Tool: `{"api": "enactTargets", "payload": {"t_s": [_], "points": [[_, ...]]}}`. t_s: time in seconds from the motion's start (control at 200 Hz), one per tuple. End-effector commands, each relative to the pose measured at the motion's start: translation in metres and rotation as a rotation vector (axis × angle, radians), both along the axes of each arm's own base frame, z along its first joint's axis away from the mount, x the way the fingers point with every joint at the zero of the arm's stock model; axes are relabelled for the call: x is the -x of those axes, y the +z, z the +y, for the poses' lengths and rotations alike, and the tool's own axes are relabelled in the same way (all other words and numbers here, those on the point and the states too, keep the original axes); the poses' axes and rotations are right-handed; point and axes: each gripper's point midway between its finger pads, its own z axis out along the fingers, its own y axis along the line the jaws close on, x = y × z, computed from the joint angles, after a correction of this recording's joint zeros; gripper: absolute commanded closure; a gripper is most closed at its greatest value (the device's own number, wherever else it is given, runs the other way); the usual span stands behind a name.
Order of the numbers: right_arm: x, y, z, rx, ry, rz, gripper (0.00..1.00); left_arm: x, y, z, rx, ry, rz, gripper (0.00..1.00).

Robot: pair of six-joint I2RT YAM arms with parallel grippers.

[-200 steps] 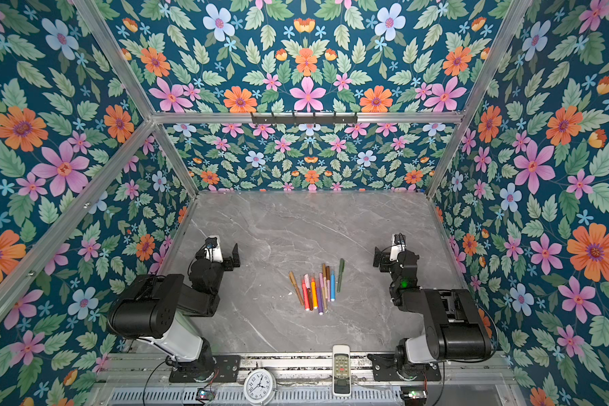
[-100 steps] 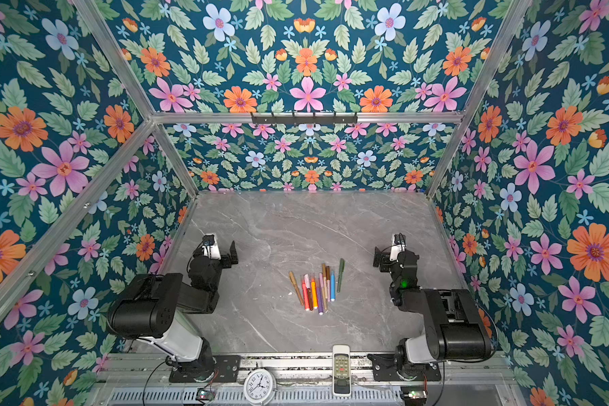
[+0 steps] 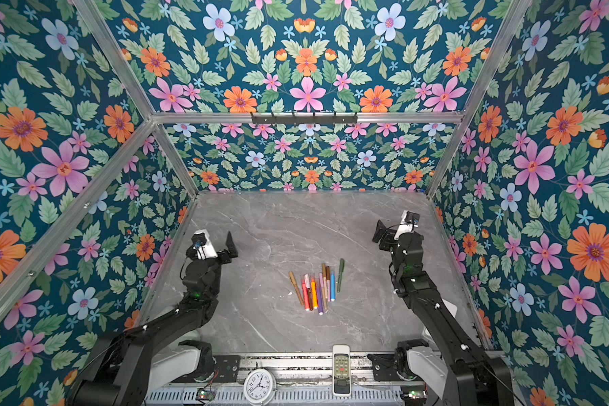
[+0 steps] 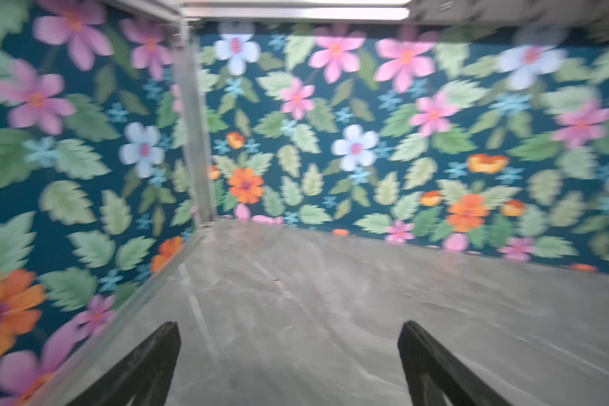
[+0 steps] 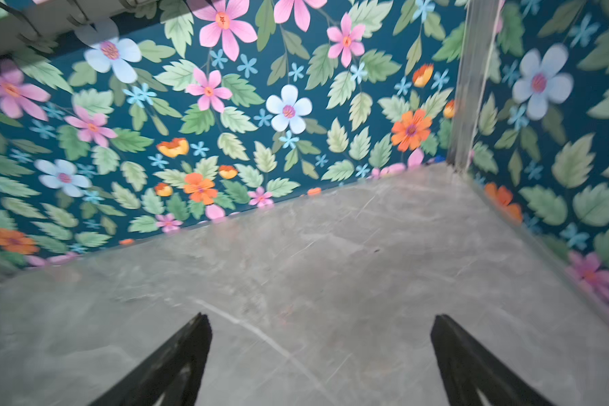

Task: Open the pen caps
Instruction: 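Move both grippers toward the pen pile, right gripper over the green pen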

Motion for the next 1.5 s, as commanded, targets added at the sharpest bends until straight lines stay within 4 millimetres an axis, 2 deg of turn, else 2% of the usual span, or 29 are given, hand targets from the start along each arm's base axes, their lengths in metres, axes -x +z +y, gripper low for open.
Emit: {"api": "enactTargets", "payload": {"t_s": [0.0, 0.06, 0.12, 0.225, 0.3, 0.435, 0.525, 0.64, 0.735, 0.81, 0.885, 1.0, 1.14, 1.305, 1.385, 1.495], "points": [[0.03, -0.045, 0.033, -0.233, 0.129, 0.224, 0.01, 0.015, -0.025, -0.078, -0.1, -0.222, 0.155, 0.0], [0.042, -0.052, 0.05, -0.272, 0.19, 0.273, 0.01, 0.031, -0.037, -0.118, -0.194, -0.301, 0.223, 0.0], [0.058, -0.064, 0.071, -0.208, 0.243, 0.348, 0.02, 0.045, -0.045, -0.133, -0.233, -0.291, 0.266, 0.0], [0.095, -0.084, 0.12, 0.033, 0.361, 0.428, 0.01, 0.054, -0.059, -0.119, -0.108, -0.213, 0.349, 0.0], [0.121, -0.104, 0.142, 0.145, 0.41, 0.494, 0.01, 0.059, -0.064, -0.108, -0.075, -0.164, 0.402, 0.0], [0.151, -0.147, 0.152, 0.125, 0.414, 0.714, 0.06, 0.067, -0.068, -0.089, -0.038, -0.098, 0.42, 0.0], [0.161, -0.162, 0.163, 0.078, 0.456, 0.788, 0.12, 0.07, -0.063, -0.08, -0.023, -0.077, 0.402, 0.0], [0.164, -0.167, 0.171, 0.046, 0.472, 0.817, 0.17, 0.074, -0.054, -0.078, 0.018, -0.092, 0.38, 0.0], [0.163, -0.168, 0.165, 0.054, 0.427, 0.841, 0.21, 0.075, -0.049, -0.082, 0.061, -0.12, 0.375, 0.0], [0.161, -0.168, 0.16, 0.057, 0.377, 0.856, 0.3, 0.076, -0.048, -0.087, 0.08, -0.15, 0.382, 0.0], [0.155, -0.167, 0.155, 0.058, 0.339, 0.879, 0.46, 0.077, -0.049, -0.093, 0.088, -0.183, 0.394, 0.0], [0.144, -0.175, 0.152, -0.007, 0.318, 0.966, 0.61, 0.077, -0.052, -0.101, 0.082, -0.217, 0.419, 0.01], [0.128, -0.18, 0.164, 0.004, 0.349, 0.986, 0.61, 0.079, -0.056, -0.106, 0.078, -0.242, 0.443, 0.0], [0.116, -0.185, 0.179, 0.018, 0.376, 1.014, 0.63, 0.082, -0.056, -0.103, 0.072, -0.236, 0.459, 0.0], [0.111, -0.19, 0.175, 0.046, 0.33, 1.029, 0.63, 0.084, -0.056, -0.1, 0.076, -0.233, 0.456, 0.0], [0.109, -0.198, 0.165, 0.091, 0.268, 1.051, 0.74, 0.086, -0.057, -0.096, 0.081, -0.225, 0.455, 0.0]]}}
